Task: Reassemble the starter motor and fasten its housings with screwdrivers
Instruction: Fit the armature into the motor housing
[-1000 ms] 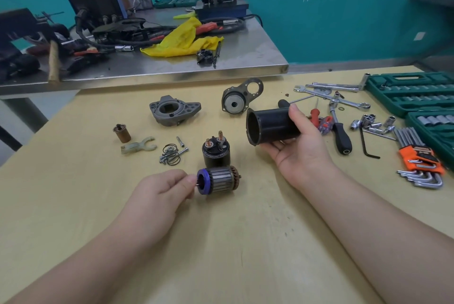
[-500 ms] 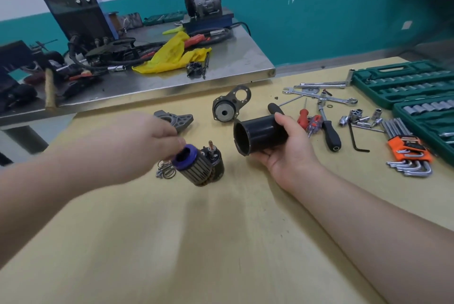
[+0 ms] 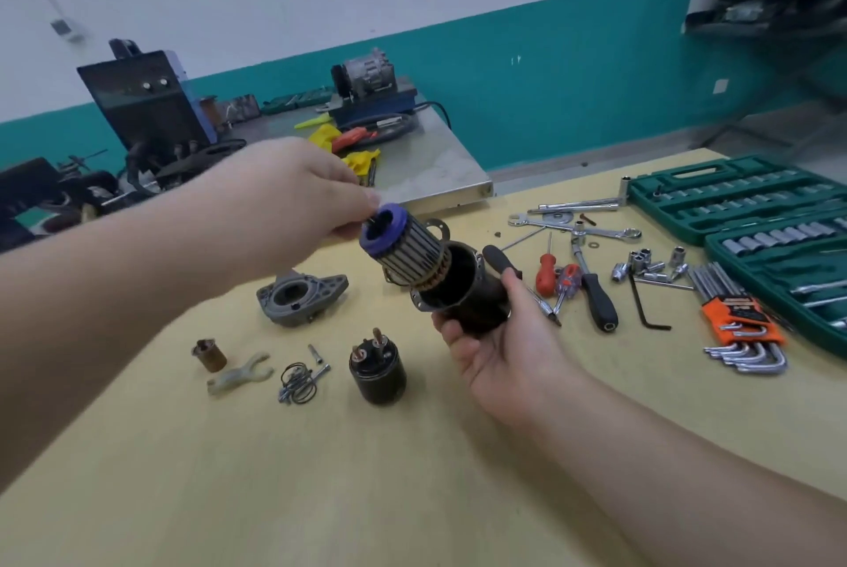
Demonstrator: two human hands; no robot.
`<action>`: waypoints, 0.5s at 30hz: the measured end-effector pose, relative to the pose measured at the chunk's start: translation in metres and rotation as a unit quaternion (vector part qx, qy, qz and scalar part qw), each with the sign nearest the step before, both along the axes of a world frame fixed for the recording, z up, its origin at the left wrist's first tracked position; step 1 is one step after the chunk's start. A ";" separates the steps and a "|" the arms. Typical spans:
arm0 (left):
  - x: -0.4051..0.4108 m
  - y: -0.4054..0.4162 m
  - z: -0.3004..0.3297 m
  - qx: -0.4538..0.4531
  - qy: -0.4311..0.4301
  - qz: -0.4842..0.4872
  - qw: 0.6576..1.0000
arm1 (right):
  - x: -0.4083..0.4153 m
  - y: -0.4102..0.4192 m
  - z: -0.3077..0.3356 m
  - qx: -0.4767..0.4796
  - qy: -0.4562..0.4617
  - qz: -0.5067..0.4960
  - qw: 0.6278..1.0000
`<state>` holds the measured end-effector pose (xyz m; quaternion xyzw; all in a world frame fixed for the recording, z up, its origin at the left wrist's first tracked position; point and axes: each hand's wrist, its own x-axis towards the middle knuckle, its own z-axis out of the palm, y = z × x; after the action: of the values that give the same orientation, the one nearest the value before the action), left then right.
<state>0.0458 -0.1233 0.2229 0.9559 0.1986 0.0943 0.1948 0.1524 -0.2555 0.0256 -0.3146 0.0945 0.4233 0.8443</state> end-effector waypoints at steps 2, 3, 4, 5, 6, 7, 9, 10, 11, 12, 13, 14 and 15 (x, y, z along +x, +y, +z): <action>0.004 -0.005 -0.004 0.032 0.017 -0.002 0.999 | -0.001 -0.001 0.003 -0.001 -0.003 0.012 1.000; 0.007 -0.006 -0.006 0.039 0.025 -0.003 0.999 | -0.002 -0.002 0.004 -0.003 -0.004 0.017 1.000; 0.009 -0.006 -0.007 0.044 0.034 -0.003 0.998 | -0.003 -0.002 0.005 -0.005 -0.004 0.019 1.000; 0.012 -0.006 -0.007 0.047 0.040 -0.005 0.998 | -0.004 -0.002 0.005 -0.007 -0.003 0.022 1.000; 0.014 -0.006 -0.008 0.053 0.043 -0.008 0.998 | -0.005 -0.001 0.004 -0.008 0.001 0.025 1.000; 0.017 -0.006 -0.009 0.062 0.046 -0.014 0.997 | -0.006 -0.001 0.004 -0.007 0.005 0.028 1.000; 0.024 -0.006 -0.009 0.091 0.062 -0.031 0.993 | -0.008 0.000 0.004 -0.007 0.009 0.034 0.999; 0.026 -0.007 -0.010 0.107 0.070 -0.038 0.991 | -0.009 0.000 0.004 -0.005 0.009 0.036 0.999; 0.028 -0.008 -0.010 0.122 0.074 -0.042 0.989 | -0.010 0.000 0.005 -0.001 0.008 0.039 0.999; 0.030 -0.008 -0.011 0.135 0.077 -0.044 0.987 | -0.010 0.000 0.005 0.003 0.009 0.040 0.999; 0.032 -0.008 -0.011 0.144 0.079 -0.045 0.985 | -0.010 0.000 0.006 0.007 0.011 0.040 0.999; 0.033 -0.008 -0.012 0.150 0.082 -0.047 0.984 | -0.011 0.000 0.006 0.011 0.014 0.040 0.999; 0.035 -0.008 -0.013 0.151 0.085 -0.048 0.984 | -0.011 0.000 0.007 0.014 0.016 0.039 0.999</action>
<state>0.0804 -0.1318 0.2096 0.9873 0.1514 0.0325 0.0353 0.1411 -0.2558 0.0324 -0.2997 0.0899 0.4625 0.8296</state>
